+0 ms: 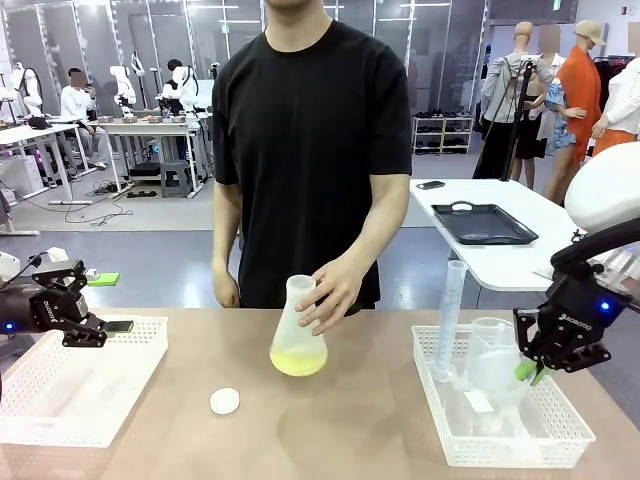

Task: Prepare the solutions needed for the experiment.
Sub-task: Once the solution is in the Big flask , pick up the Plastic Funnel and place it back into the right Organizing basket.

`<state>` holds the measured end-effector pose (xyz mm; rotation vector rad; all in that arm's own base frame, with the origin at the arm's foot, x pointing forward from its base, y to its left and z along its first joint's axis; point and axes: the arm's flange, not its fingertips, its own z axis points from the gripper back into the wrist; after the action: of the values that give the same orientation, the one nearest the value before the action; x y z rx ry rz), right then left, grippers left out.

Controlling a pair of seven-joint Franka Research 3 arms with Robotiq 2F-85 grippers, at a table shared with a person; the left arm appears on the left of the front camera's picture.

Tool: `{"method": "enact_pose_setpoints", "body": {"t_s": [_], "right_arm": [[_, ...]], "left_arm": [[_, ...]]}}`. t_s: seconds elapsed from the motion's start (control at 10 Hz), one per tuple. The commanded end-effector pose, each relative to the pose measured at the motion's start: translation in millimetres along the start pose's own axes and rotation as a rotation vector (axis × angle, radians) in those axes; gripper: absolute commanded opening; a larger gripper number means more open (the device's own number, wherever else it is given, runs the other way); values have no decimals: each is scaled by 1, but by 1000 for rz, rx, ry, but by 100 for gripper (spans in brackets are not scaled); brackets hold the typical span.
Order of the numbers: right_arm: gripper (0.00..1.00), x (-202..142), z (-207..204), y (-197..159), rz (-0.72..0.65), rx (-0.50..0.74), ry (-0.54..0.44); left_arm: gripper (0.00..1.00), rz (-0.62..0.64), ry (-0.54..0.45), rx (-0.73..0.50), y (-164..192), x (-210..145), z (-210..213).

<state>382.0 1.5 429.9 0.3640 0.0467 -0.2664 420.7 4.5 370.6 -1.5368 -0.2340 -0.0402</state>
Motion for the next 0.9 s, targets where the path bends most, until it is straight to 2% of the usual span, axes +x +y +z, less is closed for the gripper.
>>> {"method": "enact_pose_setpoints", "body": {"t_s": [0.0, 0.1, 0.2, 0.3, 0.4, 0.8], "right_arm": [[30, 9, -5, 7, -28, -43, -6], [43, 11, -7, 8, -29, -40, -5], [37, 13, -9, 8, -25, -33, -5], [37, 14, -12, 6, -21, -57, -30], [37, 7, -9, 3, -7, -12, 9], [37, 7, -9, 3, -7, -12, 9]], "left_arm": [[100, -5, 0, -1, -1, 0, 0], [100, -5, 0, -1, -1, 0, 0], [100, -5, 0, -1, -1, 0, 0], [100, -5, 0, -1, -1, 0, 0], [100, -5, 0, -1, -1, 0, 0], [100, -5, 0, -1, -1, 0, 0]]}}
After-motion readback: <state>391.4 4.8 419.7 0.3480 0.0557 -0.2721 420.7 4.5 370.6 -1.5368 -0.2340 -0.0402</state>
